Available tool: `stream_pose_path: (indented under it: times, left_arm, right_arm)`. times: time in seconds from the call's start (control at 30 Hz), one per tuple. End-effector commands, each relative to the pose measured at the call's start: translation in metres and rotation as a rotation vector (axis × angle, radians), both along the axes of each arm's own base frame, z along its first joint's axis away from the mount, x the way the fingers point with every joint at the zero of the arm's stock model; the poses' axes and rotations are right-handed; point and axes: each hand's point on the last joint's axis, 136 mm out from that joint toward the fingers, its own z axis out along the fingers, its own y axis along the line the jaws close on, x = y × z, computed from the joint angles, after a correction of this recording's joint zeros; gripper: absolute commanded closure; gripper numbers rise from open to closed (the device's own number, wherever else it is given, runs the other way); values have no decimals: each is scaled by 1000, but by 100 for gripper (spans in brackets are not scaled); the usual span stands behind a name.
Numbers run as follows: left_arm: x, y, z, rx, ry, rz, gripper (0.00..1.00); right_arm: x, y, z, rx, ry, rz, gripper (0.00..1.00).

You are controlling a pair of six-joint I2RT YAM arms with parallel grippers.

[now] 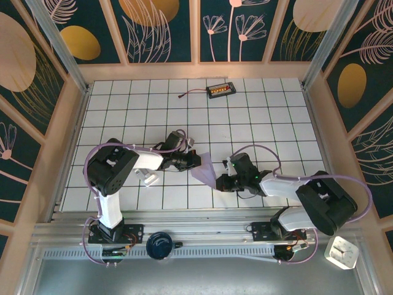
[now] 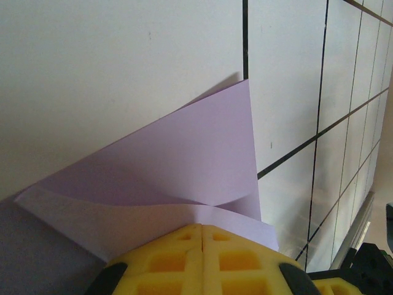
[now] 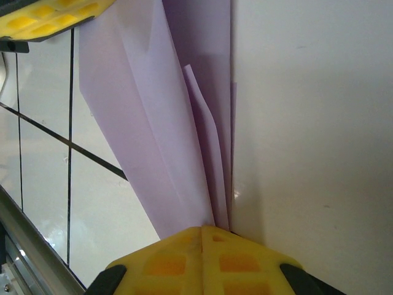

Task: Fold a paper plane with a square sheet of paper (pick it up from the middle)
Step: Fourth fold the wing at the center of the table.

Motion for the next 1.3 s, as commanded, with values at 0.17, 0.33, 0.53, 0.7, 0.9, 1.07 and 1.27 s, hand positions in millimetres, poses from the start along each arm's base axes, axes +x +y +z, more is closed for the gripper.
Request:
stream_pose_path:
  times: [0.17,0.33,0.53,0.7,0.9,1.07,1.27]
  left_arm:
    - [-1,9,-20,60,29,6,96]
    - [-1,9,-20,59,28,5,96]
    - [-1,8,-20,57,30,4,96]
    - [-1,9,-20,56,31,5,96]
    - [0,8,-19,56,29,4,96]
    - [1,8,-19,57,28,3,96]
    - [1,7,-19,56,28,0,96]
  right_arm:
    - [-5,-10,6,-50,6,-13,93]
    - [0,-3,22,-24,-23,-8,92]
    - [-7,7,27,-5,-28,25,92]
    - [-10,8,19,-25,-18,37,92]
    - [-7,-2,7,-68,-2,15,93]
    - [-7,-2,4,-69,5,15,94]
    - [-9,-7,-3,-79,24,8,94]
